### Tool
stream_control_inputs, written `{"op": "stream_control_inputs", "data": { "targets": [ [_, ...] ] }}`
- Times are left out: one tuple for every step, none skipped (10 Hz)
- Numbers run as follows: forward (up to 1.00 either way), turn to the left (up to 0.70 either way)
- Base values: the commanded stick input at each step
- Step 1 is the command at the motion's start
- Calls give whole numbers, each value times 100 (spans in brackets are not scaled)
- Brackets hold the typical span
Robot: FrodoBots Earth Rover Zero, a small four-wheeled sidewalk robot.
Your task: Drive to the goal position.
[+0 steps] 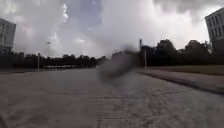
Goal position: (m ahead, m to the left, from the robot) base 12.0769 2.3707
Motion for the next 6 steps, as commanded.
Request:
{"op": "stream_control_inputs", "data": {
  "targets": [
    [70,0],
    [70,0],
    [70,0],
    [70,0],
    [70,0],
    [70,0]
  ]
}}
